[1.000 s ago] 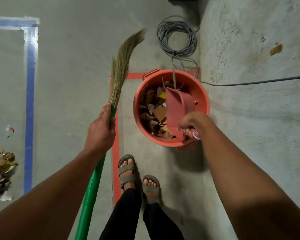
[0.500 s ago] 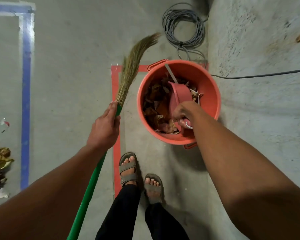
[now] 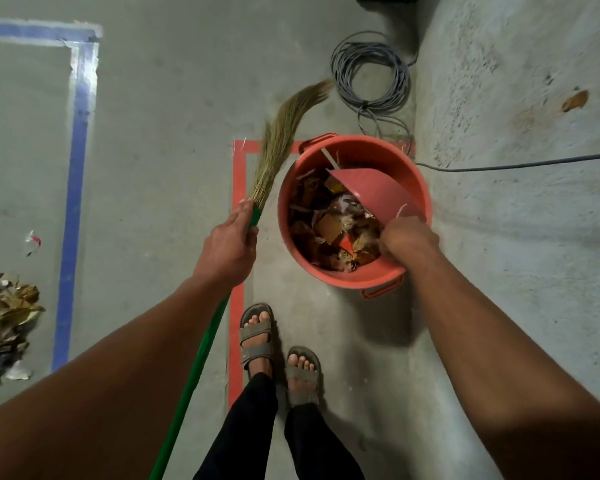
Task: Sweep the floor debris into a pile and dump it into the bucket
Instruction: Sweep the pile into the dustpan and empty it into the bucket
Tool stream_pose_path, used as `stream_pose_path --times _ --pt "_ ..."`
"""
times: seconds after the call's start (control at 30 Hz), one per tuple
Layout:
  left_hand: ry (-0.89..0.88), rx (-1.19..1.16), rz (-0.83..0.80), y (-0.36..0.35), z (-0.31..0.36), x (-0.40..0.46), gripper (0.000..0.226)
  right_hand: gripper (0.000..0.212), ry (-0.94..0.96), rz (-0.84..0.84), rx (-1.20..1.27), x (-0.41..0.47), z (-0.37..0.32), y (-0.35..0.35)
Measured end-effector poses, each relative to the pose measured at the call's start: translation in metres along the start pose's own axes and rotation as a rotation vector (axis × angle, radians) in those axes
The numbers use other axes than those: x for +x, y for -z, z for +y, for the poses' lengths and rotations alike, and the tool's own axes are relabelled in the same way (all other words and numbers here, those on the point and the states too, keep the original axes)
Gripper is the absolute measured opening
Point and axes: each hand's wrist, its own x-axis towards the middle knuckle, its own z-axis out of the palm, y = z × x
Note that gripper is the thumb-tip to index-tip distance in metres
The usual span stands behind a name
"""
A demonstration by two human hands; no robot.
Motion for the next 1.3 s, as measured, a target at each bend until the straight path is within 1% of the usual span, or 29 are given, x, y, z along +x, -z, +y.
stream_pose_path --times 0.1,0.17,0.23,0.3,0.43,0.5,0.57,0.67,0.73,0.77,0.83,0.87,0.9,0.97,1.03,1.13,1.23,1.3 --pt "-0.039 0.019 -0.003 -0.019 -0.014 0.005 0.056 0.031 0.086 0.079 -0.141 0.021 -0.019 -0.022" --pt "-0.050 0.026 -0.012 -0.032 -0.026 0.009 0.057 0.033 0.091 0.065 -0.232 0.032 -0.035 -0.035" --pt "-0.054 0.034 -0.020 -0.044 -0.035 0.009 0.056 0.042 0.095 0.055 -0.283 0.043 -0.047 -0.046" --pt "-0.051 0.040 -0.017 -0.052 -0.042 0.009 0.056 0.045 0.079 0.044 -0.293 0.056 -0.051 -0.058" --pt "-0.041 0.039 -0.025 -0.055 -0.044 0.005 0.056 0.029 0.115 0.075 -0.274 0.057 -0.044 -0.070" --pt "-0.042 0.041 -0.029 -0.048 -0.038 0.000 0.055 0.027 0.129 0.105 -0.212 0.051 -0.032 -0.067" --pt "-0.032 0.043 -0.023 -0.038 -0.030 -0.004 0.056 0.030 0.129 0.108 -0.120 0.043 -0.019 -0.056" --pt "-0.004 0.032 -0.014 -0.016 -0.016 -0.014 0.056 0.032 0.089 0.063 0.040 0.021 0.003 -0.030" --pt "0.022 0.024 -0.009 -0.004 -0.008 -0.018 0.054 0.028 0.062 -0.002 0.182 0.007 0.015 -0.014" --pt "0.030 0.017 0.001 0.002 -0.004 -0.022 0.053 0.024 0.059 -0.066 0.278 -0.001 0.021 -0.006" --pt "0.038 0.010 0.014 0.014 0.001 -0.033 0.052 0.013 0.069 -0.188 0.407 -0.021 0.035 0.003" --pt "0.039 0.008 0.020 0.019 0.004 -0.038 0.052 0.006 0.078 -0.235 0.517 -0.031 0.043 0.006" --pt "0.039 0.000 0.032 0.023 0.006 -0.043 0.052 0.007 0.076 -0.278 0.617 -0.042 0.049 0.007" --pt "0.050 -0.037 0.054 0.033 0.008 -0.056 0.052 0.027 0.084 -0.402 0.769 -0.066 0.054 0.008" --pt "0.050 -0.062 0.075 0.042 0.004 -0.070 0.051 0.036 0.118 -0.515 0.953 -0.086 0.052 0.004" --pt "0.065 -0.073 0.083 0.051 -0.008 -0.086 0.051 0.039 0.168 -0.696 1.234 -0.107 0.039 -0.003" --pt "0.110 -0.088 0.097 0.057 -0.034 -0.096 0.050 0.038 0.273 -0.813 1.388 -0.123 0.005 -0.013" --pt "0.130 -0.106 0.123 0.057 -0.057 -0.101 0.049 0.037 0.328 -0.862 1.449 -0.128 -0.031 -0.020"
